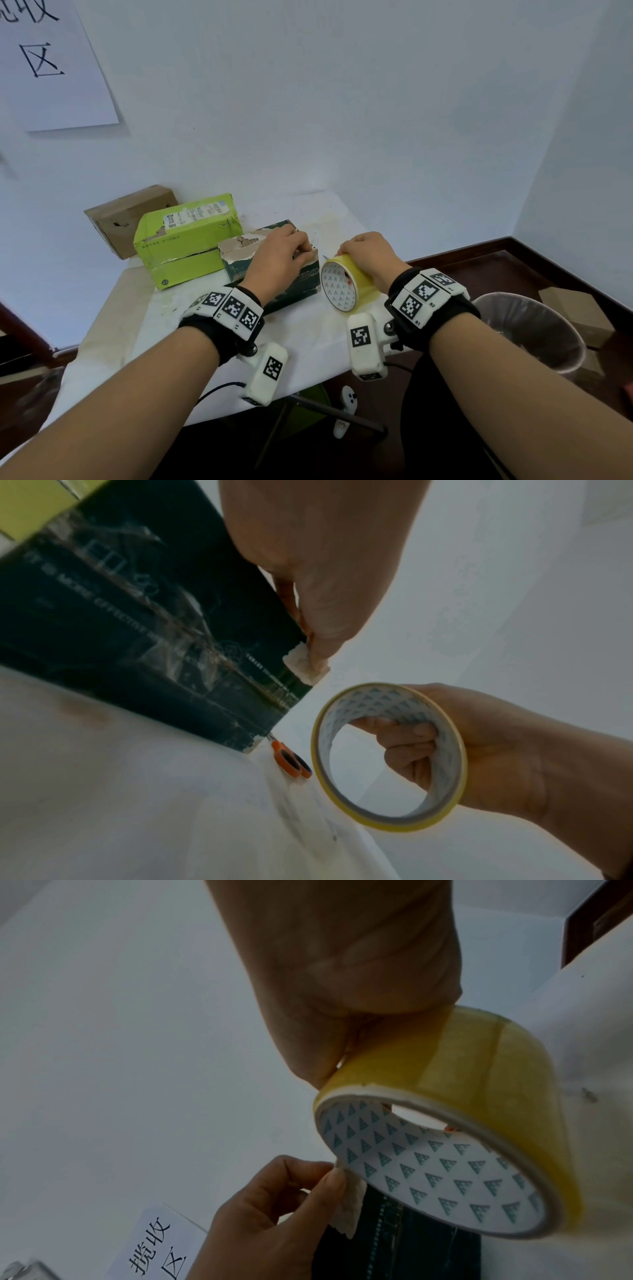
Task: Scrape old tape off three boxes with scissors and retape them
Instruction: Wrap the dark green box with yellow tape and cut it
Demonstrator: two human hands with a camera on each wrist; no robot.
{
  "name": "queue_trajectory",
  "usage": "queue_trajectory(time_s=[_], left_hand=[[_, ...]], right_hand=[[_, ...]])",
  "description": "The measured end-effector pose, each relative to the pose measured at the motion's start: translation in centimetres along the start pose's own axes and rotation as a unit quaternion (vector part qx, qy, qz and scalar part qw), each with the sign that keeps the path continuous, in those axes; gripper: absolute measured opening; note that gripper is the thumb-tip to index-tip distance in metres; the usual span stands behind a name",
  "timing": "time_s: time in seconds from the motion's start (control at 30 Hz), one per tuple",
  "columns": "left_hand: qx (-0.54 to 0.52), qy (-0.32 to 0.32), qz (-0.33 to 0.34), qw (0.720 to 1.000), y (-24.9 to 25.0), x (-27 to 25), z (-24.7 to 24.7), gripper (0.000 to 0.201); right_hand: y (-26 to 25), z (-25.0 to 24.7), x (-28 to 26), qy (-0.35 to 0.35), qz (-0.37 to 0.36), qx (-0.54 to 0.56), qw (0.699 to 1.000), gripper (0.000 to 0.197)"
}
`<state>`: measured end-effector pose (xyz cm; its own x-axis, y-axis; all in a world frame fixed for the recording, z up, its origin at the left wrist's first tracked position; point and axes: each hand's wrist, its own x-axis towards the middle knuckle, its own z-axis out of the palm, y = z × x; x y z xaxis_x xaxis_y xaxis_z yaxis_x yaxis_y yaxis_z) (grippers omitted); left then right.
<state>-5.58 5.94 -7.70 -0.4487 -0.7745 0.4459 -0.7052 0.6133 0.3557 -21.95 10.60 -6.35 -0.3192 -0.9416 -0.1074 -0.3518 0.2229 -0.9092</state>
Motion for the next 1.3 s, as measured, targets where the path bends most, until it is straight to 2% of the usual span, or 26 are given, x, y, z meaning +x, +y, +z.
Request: queue_trajectory(time_s=[0.17,0.3,0.43,0.53,0.6,0.8,0.93,1.03,1.1,1.3], left_hand=[[0.015,-0.031,-0.031,0.999,0.5,0.5,-1.5,0.024],[-0.085,-0.014,-0.127,0.988,0.9,1.2,-4.5,0.027],[-0.205,-0.063,-0.184,0.959,1.3,1.7,-5.1,0.025],[-0.222,-0.111,-0.205,0.947,2.1,2.0,-5.1,0.033],[-0.217,-0.127,-0.211,0.945,2.4,2.2,-5.1,0.036],[-0.25,-0.139,-0.219,0.933,2.4,2.7,-5.2,0.022],[-0.221,-0.125,-0.204,0.945,2.6,2.3,-5.2,0.018],[-0.211,-0.103,-0.208,0.95,2.4,2.1,-5.2,0.02],[-0.224,-0.098,-0.215,0.945,2.1,1.9,-5.5,0.024],[-0.235,-0.094,-0.198,0.947,1.7,1.5,-5.9,0.026]], right_hand=[[0.0,0.0,0.2,-0.001,-0.012,-0.004,1.0,0.015],[0.2,0.1,0.2,-0.021,-0.014,-0.009,1.0,0.013],[-0.4,0.1,0.1,-0.033,-0.018,-0.016,0.999,0.008],[-1.0,-0.1,-0.1,-0.027,-0.03,-0.022,0.999,0.009],[-1.3,-0.2,-0.3,-0.026,-0.036,-0.024,0.999,0.011],[-1.5,0.1,-0.7,-0.016,-0.06,-0.027,0.998,0.018],[-1.7,0.2,-0.6,-0.028,-0.045,-0.045,0.998,0.035],[-2.2,-0.3,-0.6,-0.08,-0.002,-0.055,0.995,0.046],[-2.5,-0.7,-0.5,-0.118,0.035,-0.02,0.992,0.055],[-2.3,-0.4,-1.0,-0.208,0.076,0.028,0.975,0.05]])
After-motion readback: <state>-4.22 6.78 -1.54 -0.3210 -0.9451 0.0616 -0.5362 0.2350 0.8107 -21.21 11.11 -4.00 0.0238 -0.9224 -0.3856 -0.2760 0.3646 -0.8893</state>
